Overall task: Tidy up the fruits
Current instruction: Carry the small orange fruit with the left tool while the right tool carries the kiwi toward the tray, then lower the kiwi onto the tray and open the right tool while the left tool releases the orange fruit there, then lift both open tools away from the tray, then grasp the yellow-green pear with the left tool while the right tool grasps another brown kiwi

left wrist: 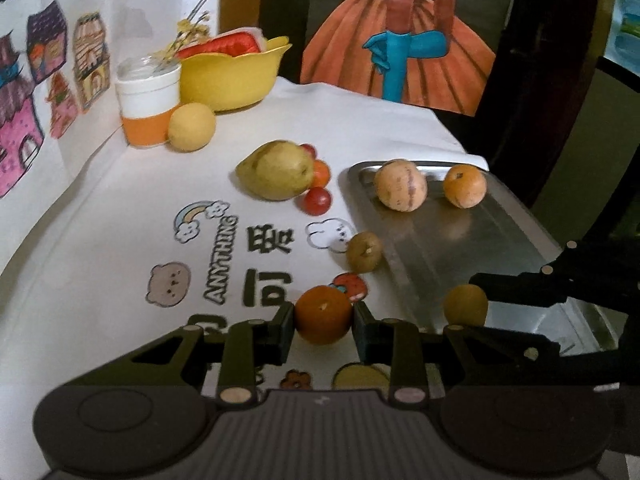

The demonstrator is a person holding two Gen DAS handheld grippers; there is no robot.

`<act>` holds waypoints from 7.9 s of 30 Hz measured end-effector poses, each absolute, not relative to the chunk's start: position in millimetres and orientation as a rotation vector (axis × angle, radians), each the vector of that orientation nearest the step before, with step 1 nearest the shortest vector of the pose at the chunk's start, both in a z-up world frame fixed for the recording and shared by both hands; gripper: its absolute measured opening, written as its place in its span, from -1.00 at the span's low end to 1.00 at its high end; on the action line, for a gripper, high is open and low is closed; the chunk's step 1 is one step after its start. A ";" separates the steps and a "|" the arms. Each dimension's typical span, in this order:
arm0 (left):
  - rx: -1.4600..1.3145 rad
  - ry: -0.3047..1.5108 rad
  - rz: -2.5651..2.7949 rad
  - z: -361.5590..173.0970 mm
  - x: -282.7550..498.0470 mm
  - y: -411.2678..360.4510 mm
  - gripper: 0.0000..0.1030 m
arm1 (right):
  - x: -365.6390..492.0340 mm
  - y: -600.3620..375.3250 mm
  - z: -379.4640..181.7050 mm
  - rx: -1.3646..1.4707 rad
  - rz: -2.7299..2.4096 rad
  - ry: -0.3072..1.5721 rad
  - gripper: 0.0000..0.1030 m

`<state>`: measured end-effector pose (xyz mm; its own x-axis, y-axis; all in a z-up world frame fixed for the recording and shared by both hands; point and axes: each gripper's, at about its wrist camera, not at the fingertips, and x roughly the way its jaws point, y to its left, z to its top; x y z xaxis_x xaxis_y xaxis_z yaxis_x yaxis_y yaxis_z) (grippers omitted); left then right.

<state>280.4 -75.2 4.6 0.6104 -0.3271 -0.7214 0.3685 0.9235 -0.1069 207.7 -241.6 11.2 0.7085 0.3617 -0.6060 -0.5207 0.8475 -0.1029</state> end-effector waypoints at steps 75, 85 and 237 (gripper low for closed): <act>0.000 0.700 -0.455 16.0 305.4 -162.7 0.37 | 209.1 -321.4 16.2 -0.293 0.162 0.552 0.42; -0.017 0.588 -0.383 53.7 268.3 -130.3 0.99 | 170.2 -313.3 50.2 -0.266 0.132 0.473 0.99; -0.284 0.748 -0.274 -20.4 400.4 -61.6 0.24 | 288.5 -202.9 -12.3 -0.547 0.610 0.606 -0.39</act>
<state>400.4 -61.6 -20.4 0.7012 -0.3422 -0.6255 0.1424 0.9268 -0.3475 288.5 -202.9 -12.3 0.6612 0.3585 -0.6590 -0.6618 0.6923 -0.2875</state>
